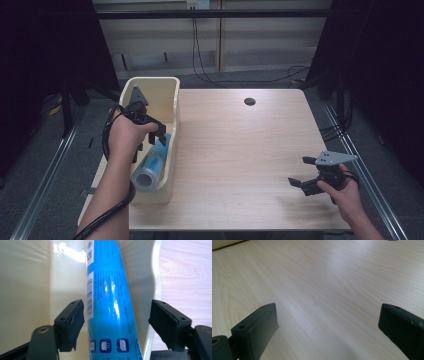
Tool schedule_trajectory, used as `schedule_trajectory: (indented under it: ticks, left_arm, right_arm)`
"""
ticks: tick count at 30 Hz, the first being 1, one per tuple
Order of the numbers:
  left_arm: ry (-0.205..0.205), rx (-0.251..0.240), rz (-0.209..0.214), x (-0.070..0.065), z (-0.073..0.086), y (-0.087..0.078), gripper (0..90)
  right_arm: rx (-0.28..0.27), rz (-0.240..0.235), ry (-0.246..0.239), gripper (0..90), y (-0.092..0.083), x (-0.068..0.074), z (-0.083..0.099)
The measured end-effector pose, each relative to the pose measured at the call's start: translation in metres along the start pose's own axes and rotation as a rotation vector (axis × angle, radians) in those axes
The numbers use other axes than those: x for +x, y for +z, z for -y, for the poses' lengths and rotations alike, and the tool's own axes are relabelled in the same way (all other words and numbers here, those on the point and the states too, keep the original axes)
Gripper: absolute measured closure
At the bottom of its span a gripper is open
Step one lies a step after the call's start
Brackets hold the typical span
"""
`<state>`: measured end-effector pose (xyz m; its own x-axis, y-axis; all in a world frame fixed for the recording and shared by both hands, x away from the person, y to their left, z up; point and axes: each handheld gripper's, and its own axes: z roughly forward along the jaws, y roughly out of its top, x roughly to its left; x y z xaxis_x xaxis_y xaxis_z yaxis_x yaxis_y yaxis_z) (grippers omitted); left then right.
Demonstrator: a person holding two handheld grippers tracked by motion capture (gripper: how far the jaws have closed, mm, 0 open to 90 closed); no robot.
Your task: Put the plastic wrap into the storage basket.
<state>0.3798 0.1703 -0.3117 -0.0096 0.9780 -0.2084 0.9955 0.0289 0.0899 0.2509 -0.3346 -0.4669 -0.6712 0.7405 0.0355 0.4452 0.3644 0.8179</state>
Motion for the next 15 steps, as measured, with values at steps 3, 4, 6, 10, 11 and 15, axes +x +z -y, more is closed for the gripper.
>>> schedule_trajectory:
  ticks: [3, 4, 6, 10, 11, 15]
  left_arm:
    - [0.014, -0.027, 0.007, -0.002, 0.000, -0.004, 22.8]
    - [0.024, -0.027, 0.015, -0.003, 0.000, -0.006, 22.9]
    - [0.034, -0.041, 0.014, -0.004, 0.000, -0.007, 20.4]
    - [0.071, -0.089, 0.031, -0.009, 0.001, -0.015, 14.5]
    - [0.084, -0.098, 0.035, -0.010, 0.002, -0.016, 14.5]
    - [0.130, -0.134, 0.054, -0.020, 0.003, -0.024, 9.7]
  right_arm:
    - [-0.004, -0.002, -0.001, 2.1, -0.001, 0.000, 0.000]
    - [-0.005, 0.002, -0.002, 2.1, -0.001, -0.001, 0.000]
    - [-0.003, 0.002, 0.001, 2.1, -0.001, 0.000, 0.000]
    - [-0.007, 0.001, -0.006, 2.1, 0.000, 0.000, 0.000]
    - [-0.007, 0.001, -0.006, 2.1, 0.000, 0.000, 0.000]
    - [-0.008, 0.004, -0.004, 2.1, -0.001, 0.001, 0.000]
